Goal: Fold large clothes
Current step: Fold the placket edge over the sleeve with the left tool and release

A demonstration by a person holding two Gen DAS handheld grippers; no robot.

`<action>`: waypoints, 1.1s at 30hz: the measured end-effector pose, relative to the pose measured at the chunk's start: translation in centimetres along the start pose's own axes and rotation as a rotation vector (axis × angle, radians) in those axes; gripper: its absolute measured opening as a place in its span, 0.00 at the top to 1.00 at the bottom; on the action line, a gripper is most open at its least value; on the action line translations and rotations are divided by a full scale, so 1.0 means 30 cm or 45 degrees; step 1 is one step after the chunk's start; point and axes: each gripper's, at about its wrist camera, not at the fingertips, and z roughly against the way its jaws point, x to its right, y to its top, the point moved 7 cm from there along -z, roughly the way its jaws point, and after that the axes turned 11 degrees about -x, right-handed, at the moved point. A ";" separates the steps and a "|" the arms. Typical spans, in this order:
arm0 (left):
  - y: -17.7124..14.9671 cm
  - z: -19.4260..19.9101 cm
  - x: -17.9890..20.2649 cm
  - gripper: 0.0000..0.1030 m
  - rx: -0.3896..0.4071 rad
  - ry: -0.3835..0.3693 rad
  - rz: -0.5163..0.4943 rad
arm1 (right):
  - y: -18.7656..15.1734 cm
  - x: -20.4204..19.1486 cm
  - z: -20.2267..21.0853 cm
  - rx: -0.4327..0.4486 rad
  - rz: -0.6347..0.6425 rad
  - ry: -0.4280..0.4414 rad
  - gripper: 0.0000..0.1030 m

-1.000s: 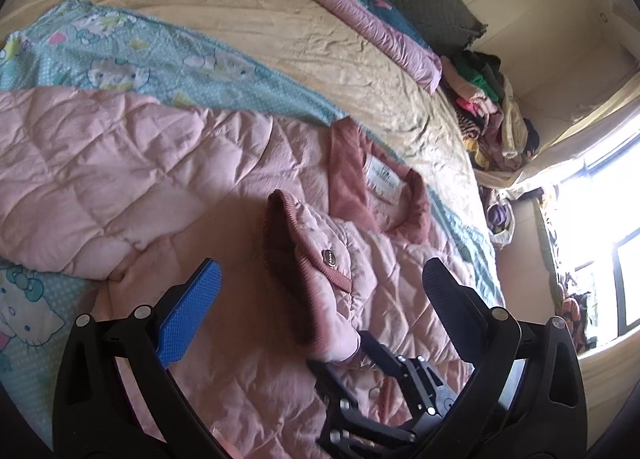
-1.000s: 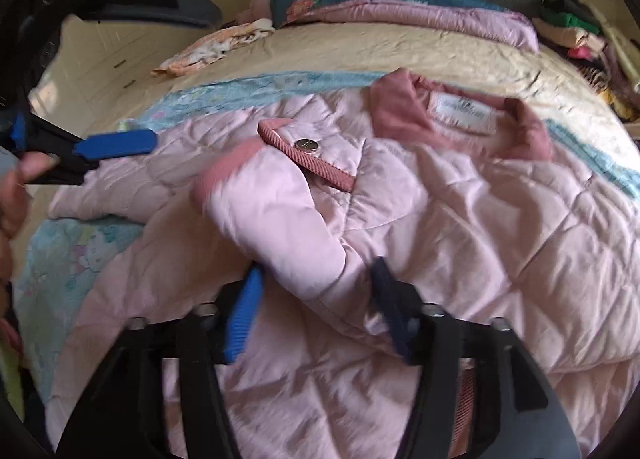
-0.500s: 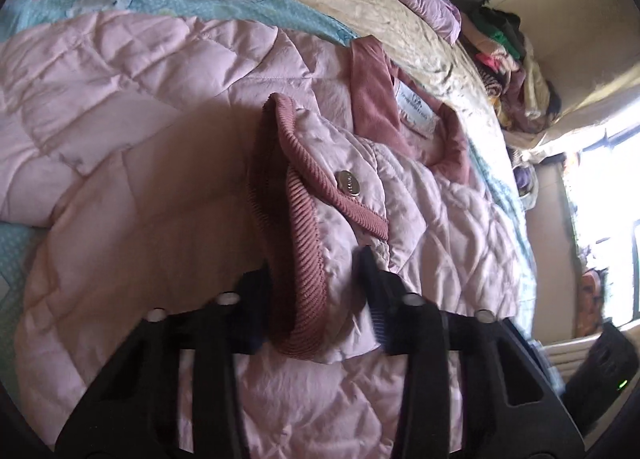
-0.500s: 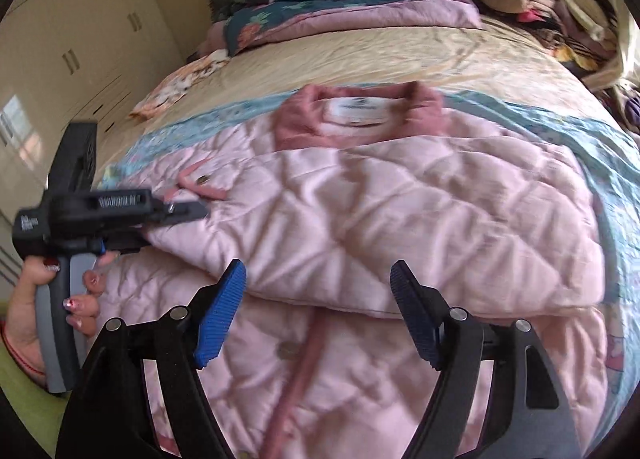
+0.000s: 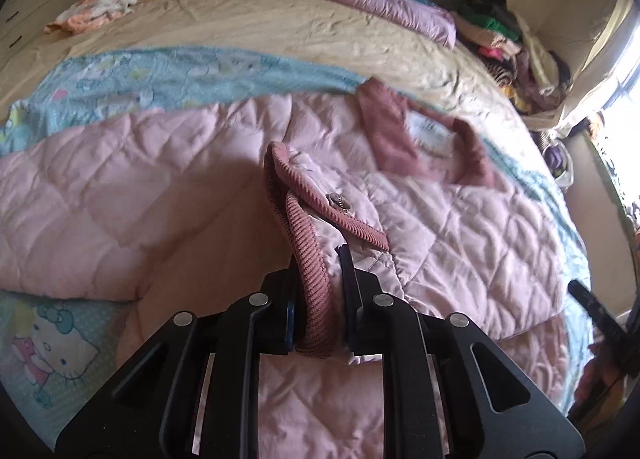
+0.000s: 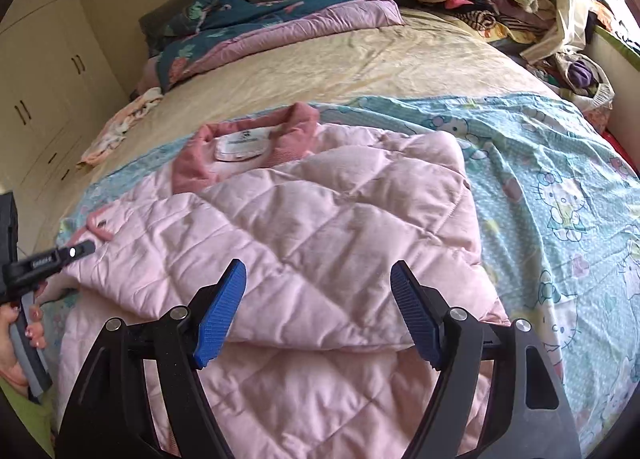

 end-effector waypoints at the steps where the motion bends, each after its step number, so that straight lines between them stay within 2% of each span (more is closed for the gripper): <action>1: -0.010 -0.015 -0.014 0.90 -0.011 0.008 0.007 | 0.001 0.007 -0.016 -0.015 -0.003 -0.004 0.28; 11: -0.040 -0.060 -0.038 0.88 -0.029 0.043 -0.012 | -0.016 0.120 -0.132 -0.135 -0.065 -0.107 0.28; 15: -0.042 -0.074 -0.029 0.85 -0.040 0.034 -0.016 | -0.036 0.159 -0.178 -0.158 -0.086 -0.100 0.28; 22: -0.043 -0.058 -0.026 0.78 -0.042 0.046 -0.026 | -0.039 0.135 -0.147 -0.151 -0.075 -0.110 0.28; 26: -0.045 -0.025 -0.025 0.61 -0.022 0.062 -0.041 | -0.037 0.100 -0.083 -0.108 -0.088 -0.032 0.28; 28: -0.047 -0.006 -0.024 0.56 -0.015 0.053 -0.038 | -0.037 0.084 -0.056 -0.090 -0.092 -0.015 0.22; 29: -0.049 0.003 -0.022 0.51 -0.011 0.047 -0.034 | -0.037 0.076 -0.041 -0.075 -0.097 -0.005 0.15; 32: -0.055 0.033 -0.022 0.31 -0.002 0.056 -0.026 | -0.031 0.044 -0.002 -0.050 -0.091 0.024 0.13; 33: -0.058 0.043 -0.021 0.20 0.001 0.043 -0.020 | -0.030 0.028 0.010 -0.041 -0.084 0.026 0.11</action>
